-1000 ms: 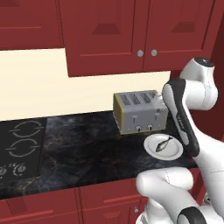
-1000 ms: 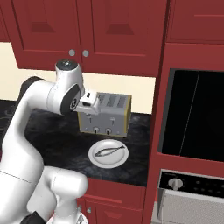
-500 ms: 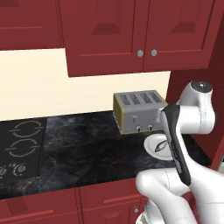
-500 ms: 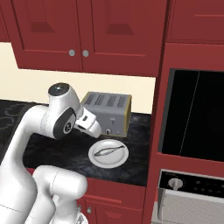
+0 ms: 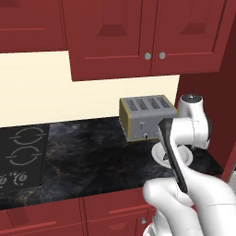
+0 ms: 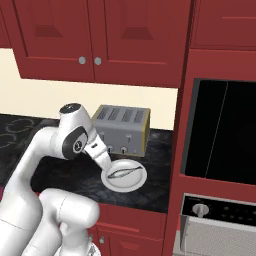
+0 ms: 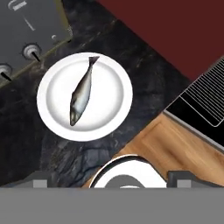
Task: Place the fish on the bottom rack of the oven, and slide the tray back inside. Close the oven door.
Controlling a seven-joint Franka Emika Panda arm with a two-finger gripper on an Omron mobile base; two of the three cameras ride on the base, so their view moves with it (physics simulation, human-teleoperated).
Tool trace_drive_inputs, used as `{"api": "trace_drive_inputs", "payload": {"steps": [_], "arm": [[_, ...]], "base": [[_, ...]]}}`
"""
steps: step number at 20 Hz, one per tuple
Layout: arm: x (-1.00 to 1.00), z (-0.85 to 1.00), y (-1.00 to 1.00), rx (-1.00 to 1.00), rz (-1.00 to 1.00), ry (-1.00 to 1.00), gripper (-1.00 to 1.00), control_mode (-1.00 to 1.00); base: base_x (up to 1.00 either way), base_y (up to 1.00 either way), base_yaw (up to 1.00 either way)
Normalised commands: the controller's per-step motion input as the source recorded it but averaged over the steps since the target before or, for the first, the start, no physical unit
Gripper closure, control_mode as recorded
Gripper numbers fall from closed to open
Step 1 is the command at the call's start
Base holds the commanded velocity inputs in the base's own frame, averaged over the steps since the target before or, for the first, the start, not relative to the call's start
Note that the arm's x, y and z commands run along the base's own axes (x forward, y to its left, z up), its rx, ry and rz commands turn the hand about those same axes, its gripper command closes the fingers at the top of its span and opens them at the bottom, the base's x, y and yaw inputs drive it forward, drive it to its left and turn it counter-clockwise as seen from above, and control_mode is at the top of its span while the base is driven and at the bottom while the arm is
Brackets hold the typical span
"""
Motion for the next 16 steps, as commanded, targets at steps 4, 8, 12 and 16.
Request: {"api": "trace_drive_inputs", "payload": {"steps": [4,8,12,16], "arm": [[0.42,-0.31,-0.16,0.13,-0.1,0.28,-1.0,-1.0],[0.5,-0.42,-0.32,0.13,-0.02,0.2,-1.0,-1.0],[0.52,-0.56,-0.09,0.07,0.0,0.01,-1.0,-1.0],[0.68,-0.55,0.0,0.08,0.0,0.0,-1.0,-1.0]], "base": [[0.0,0.0,0.0],[0.0,0.0,0.0],[0.0,0.0,0.0],[0.0,0.0,0.0]]}}
